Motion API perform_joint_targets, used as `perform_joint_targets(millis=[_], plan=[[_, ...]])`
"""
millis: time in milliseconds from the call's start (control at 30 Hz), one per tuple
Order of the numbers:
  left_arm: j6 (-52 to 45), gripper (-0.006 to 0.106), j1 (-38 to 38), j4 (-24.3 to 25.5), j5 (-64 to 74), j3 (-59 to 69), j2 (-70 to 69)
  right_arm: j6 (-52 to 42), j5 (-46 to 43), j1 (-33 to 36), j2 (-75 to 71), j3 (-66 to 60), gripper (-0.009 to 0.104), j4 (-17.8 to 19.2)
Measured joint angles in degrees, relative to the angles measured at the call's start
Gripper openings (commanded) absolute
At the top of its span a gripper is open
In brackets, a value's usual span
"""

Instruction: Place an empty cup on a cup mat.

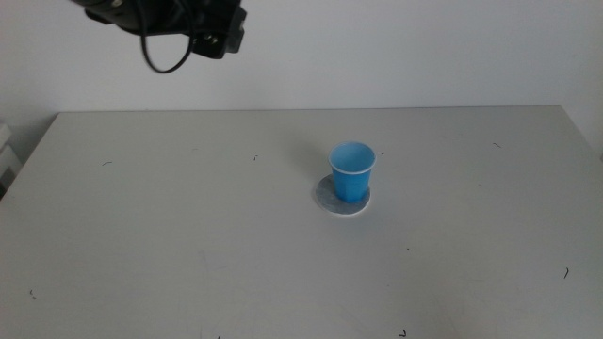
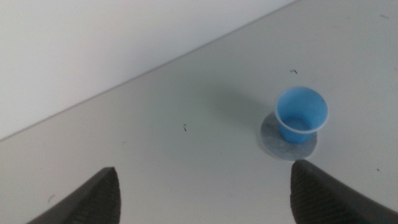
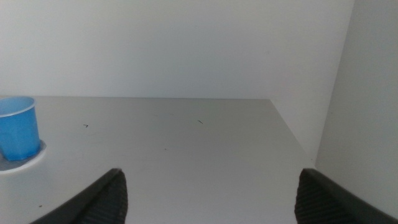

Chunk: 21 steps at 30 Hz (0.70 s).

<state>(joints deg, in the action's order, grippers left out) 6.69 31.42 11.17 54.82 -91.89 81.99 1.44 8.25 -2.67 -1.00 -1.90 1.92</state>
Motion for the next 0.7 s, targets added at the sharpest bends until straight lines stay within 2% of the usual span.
perform_joint_targets(millis=[167,467,700], plan=[[3.59,0.105,-4.49,2.62,-13.41,17.11,-12.19,0.00,0.00,0.00,0.00,0.00,0.094,0.00],[4.62,0.105,-21.57,-3.39,-25.96,45.32,-28.41,0.00,0.00,0.00,0.00,0.00,0.094,0.00],[4.62,0.105,-29.21,-4.27,-37.66,64.40,-43.05,0.00,0.00,0.00,0.00,0.00,0.094,0.00]])
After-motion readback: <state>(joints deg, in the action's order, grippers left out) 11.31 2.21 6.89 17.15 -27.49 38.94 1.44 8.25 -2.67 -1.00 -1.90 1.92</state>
